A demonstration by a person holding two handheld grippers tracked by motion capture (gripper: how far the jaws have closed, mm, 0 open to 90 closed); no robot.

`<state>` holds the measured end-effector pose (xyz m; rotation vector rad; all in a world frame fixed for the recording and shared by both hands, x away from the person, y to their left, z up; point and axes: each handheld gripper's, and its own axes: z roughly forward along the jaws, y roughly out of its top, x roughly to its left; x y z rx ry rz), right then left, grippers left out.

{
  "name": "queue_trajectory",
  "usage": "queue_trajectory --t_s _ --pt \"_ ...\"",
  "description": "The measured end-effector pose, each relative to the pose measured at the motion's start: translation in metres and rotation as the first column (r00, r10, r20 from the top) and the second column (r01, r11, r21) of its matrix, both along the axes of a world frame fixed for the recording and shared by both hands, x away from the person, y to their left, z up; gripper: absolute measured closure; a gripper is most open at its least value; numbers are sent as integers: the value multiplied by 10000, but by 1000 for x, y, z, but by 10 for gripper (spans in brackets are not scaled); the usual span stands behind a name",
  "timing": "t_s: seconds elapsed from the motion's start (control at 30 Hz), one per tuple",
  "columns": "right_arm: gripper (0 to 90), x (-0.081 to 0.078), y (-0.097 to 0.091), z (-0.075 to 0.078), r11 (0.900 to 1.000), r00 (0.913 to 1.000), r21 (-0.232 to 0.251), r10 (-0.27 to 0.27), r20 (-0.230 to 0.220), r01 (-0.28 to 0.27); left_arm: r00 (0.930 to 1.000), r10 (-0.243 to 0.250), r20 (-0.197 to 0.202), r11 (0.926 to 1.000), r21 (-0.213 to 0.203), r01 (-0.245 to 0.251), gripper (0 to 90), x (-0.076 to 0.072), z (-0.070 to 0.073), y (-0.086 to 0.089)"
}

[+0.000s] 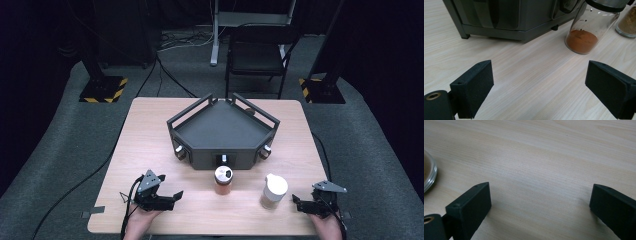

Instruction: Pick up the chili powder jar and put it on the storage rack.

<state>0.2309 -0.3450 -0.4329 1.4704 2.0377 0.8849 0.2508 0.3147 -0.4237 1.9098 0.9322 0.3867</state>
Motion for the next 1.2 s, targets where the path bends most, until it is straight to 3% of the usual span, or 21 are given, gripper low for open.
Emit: queue_trajectory --t_s 0.77,1.2 --pt "26 0 0 0 10000 10000 -7 11 -3 -11 9974 -723 52 9969 300 721 86 11 3 -34" --pt "26 0 0 0 10000 10000 -8 12 -4 -12 9935 -1134 137 9933 217 1131 86 18 2 -52"
